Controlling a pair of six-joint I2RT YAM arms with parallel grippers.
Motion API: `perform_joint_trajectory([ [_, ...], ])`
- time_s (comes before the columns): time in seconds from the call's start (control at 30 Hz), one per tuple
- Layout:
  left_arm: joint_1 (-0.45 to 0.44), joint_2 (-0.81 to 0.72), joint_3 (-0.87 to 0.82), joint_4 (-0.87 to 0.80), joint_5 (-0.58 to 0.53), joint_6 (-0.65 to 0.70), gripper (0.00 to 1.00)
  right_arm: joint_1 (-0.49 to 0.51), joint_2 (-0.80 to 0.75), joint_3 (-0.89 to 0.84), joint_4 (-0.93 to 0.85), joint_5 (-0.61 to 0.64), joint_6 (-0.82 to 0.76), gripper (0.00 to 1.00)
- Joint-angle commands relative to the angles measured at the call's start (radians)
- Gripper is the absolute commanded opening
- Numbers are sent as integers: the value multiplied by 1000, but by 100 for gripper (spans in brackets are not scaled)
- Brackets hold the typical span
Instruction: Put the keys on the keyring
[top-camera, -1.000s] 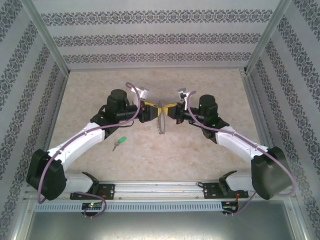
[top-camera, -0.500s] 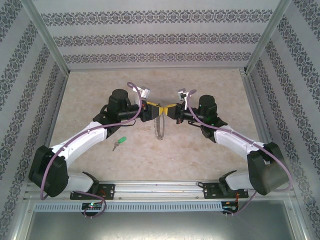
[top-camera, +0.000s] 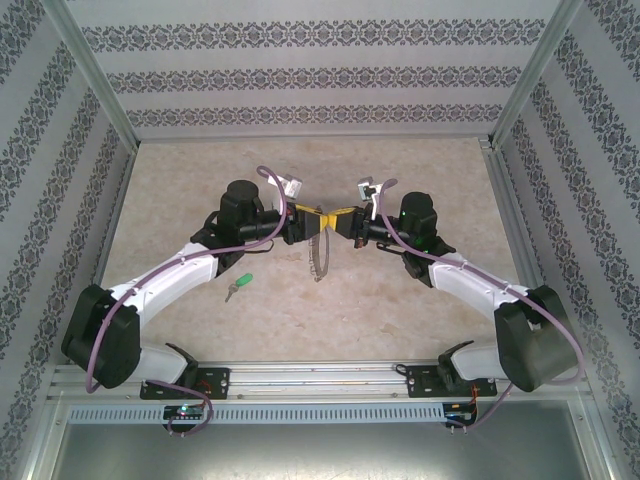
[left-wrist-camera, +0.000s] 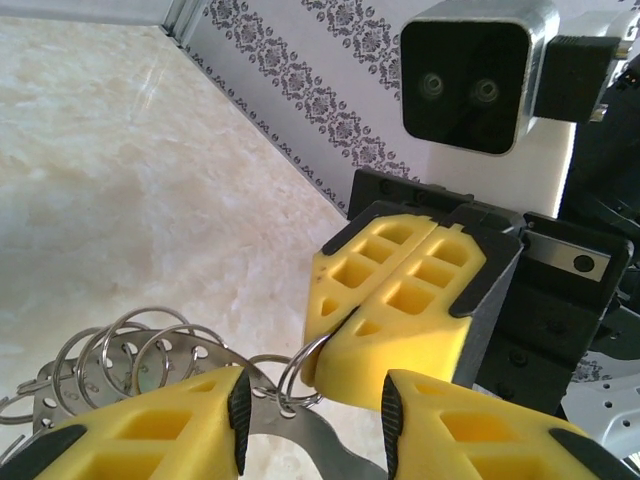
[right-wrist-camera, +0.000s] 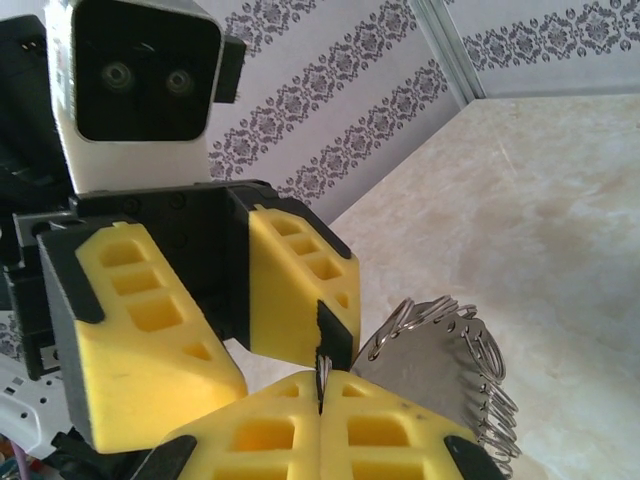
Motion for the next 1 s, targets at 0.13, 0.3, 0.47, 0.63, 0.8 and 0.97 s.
perform_joint_trajectory([
  [0.13,14,0,-14,111,44,-35,41,-9,-14,-10,127,-39,46,0],
  [0.3,14,12,-29,207,83,-85,38,-9,7,-10,164,-44,72,0],
  [0.47,13,19,-35,262,113,-119,34,-9,21,-4,173,-44,83,0],
  [0.63,14,-11,-44,250,91,-114,36,-14,24,-6,164,-31,76,0],
  [0.8,15,-72,-69,210,22,-84,45,-53,16,-24,178,-3,101,0],
  [0.97,15,-83,-72,193,-6,-77,46,-57,18,-12,179,-37,114,0],
])
